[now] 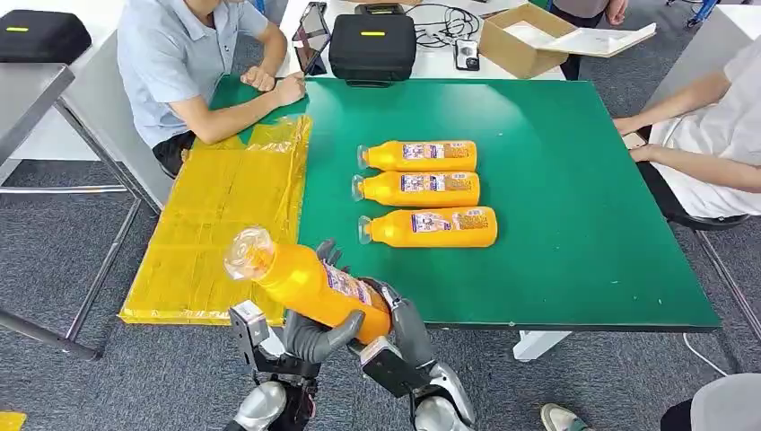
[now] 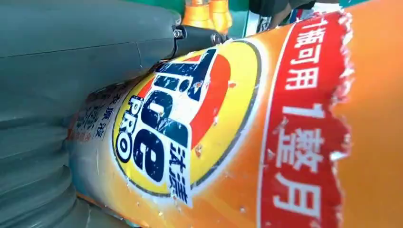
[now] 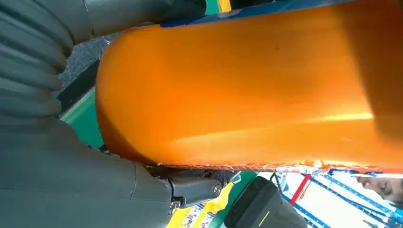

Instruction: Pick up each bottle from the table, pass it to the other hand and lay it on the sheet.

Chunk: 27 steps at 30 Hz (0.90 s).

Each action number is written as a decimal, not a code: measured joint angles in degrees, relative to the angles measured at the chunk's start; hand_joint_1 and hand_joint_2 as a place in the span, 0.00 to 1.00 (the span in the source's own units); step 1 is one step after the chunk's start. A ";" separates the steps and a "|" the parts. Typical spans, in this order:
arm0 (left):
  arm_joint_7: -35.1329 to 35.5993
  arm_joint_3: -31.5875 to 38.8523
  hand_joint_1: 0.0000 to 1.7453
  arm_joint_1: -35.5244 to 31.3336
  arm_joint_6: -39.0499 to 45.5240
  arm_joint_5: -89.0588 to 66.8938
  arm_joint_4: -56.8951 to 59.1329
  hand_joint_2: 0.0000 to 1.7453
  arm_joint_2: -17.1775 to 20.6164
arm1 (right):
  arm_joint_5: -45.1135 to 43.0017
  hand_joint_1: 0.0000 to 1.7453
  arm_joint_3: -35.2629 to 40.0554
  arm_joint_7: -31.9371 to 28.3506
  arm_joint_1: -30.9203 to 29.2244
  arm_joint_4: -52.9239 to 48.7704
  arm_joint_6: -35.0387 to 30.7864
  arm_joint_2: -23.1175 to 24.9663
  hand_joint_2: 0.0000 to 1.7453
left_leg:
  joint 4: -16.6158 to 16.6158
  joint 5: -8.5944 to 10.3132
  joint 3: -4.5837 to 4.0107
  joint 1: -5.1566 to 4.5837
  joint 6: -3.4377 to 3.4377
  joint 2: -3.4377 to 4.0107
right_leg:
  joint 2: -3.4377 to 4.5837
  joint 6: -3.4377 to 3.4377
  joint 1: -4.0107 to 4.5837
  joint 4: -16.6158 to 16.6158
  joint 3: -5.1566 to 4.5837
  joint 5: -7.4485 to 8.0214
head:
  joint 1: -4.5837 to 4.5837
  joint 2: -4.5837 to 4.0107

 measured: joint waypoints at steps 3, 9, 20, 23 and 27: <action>-0.18 0.48 1.00 0.10 0.02 0.44 0.00 1.00 0.02 | 0.20 0.89 0.53 0.00 -0.56 0.70 0.18 0.09 1.00 | 0.00 0.00 0.00 0.00 0.00 0.00 | 0.00 0.00 0.00 0.00 0.00 0.00 | 0.00 0.00; 0.37 1.55 1.00 0.17 -1.38 3.06 0.00 1.00 0.02 | 0.35 0.87 1.14 0.02 -1.43 1.73 0.50 0.17 1.00 | 0.00 0.00 0.00 0.00 0.00 0.00 | 0.00 0.00 0.00 0.00 -0.01 0.00 | 0.02 0.00; 1.11 4.44 1.00 1.63 -4.61 5.66 -1.31 1.00 0.31 | 1.73 0.00 2.43 0.68 -2.17 2.47 1.23 0.48 1.00 | 0.00 0.00 -0.01 0.00 0.00 0.05 | 0.04 0.00 0.01 0.01 -0.02 0.00 | 0.00 0.00; 0.70 7.33 1.00 3.29 -4.55 1.48 -3.92 1.00 0.46 | 3.10 0.00 3.80 1.36 -2.11 2.69 0.07 0.55 0.00 | 0.00 0.00 -0.01 0.01 -0.01 -0.02 | 0.00 0.00 0.02 0.01 -0.05 0.00 | 0.00 0.00; 0.65 10.41 1.00 3.21 -3.78 -2.93 -4.92 1.00 0.46 | 3.43 0.00 4.53 0.68 -1.12 2.08 -2.47 0.44 0.00 | -0.01 0.00 -0.02 0.01 0.00 0.02 | 0.01 0.00 0.02 0.01 -0.03 0.00 | 0.00 0.00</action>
